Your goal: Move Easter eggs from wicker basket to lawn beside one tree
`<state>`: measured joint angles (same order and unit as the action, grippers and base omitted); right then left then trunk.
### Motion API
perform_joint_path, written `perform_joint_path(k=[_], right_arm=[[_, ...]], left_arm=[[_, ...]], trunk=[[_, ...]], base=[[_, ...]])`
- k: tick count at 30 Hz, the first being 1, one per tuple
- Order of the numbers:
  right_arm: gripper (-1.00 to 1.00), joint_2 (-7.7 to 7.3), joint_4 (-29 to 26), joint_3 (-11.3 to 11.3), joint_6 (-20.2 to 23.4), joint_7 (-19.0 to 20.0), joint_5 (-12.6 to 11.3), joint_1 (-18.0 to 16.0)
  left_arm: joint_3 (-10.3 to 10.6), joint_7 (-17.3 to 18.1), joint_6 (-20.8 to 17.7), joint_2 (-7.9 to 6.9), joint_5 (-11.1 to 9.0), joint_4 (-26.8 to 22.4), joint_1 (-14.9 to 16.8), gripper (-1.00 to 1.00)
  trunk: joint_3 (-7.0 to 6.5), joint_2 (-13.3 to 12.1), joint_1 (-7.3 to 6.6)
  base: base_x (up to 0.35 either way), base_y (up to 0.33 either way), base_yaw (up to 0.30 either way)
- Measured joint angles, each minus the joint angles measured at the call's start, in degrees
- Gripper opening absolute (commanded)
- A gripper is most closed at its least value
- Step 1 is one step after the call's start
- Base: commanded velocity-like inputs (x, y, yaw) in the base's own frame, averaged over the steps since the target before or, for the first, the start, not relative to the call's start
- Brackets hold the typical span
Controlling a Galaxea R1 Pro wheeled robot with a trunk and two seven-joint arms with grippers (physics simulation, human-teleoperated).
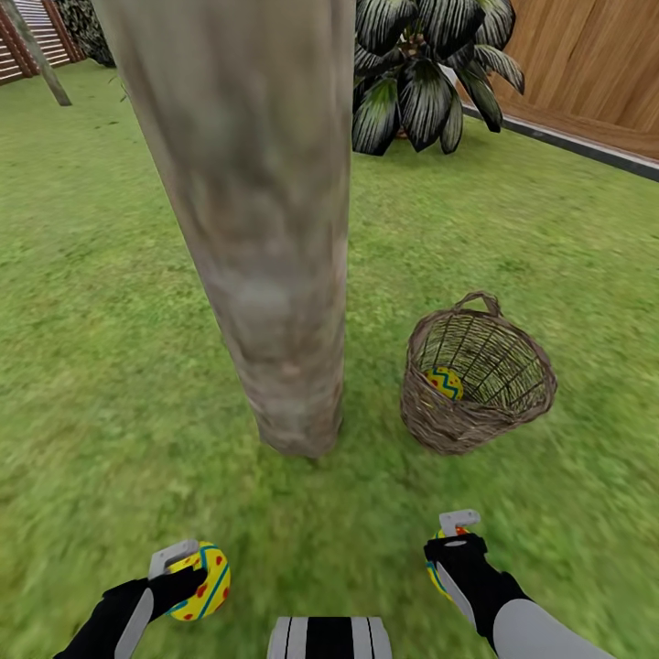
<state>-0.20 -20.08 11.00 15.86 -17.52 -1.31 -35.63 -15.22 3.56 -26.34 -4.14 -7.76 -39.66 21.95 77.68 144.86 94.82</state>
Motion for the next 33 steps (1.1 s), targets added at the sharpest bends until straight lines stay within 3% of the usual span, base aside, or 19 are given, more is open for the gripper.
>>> perform_joint_path(k=[6,11,20,33], right_arm=[[1.0,0.02,0.03,-0.03,-0.25,0.08,-0.37,0.01],[1.0,0.03,1.51,-0.22,-0.43,0.3,-1.55,0.04],[1.0,-0.03,1.68,-0.22,-0.43,0.27,-1.55,0.04],[1.0,0.0,1.83,-0.22,-0.43,0.27,-1.55,0.05]], left_arm=[[0.09,0.03,0.16,0.07,0.0,0.05,0.0,1.0],[0.3,-0.06,-0.09,0.12,-0.02,0.09,0.01,1.0],[0.42,0.0,-0.39,0.17,-0.09,0.09,0.01,1.0],[0.44,0.27,-0.36,0.25,-0.11,0.09,0.01,1.0]], trunk=[[0.0,0.0,0.0],[-1.09,-0.07,-0.12],[-3.09,-0.19,-0.35],[-5.97,-0.37,-0.65]], base=[[0.0,0.0,0.0],[0.0,0.0,0.0],[0.0,0.0,0.0],[-0.31,0.0,0.0]])
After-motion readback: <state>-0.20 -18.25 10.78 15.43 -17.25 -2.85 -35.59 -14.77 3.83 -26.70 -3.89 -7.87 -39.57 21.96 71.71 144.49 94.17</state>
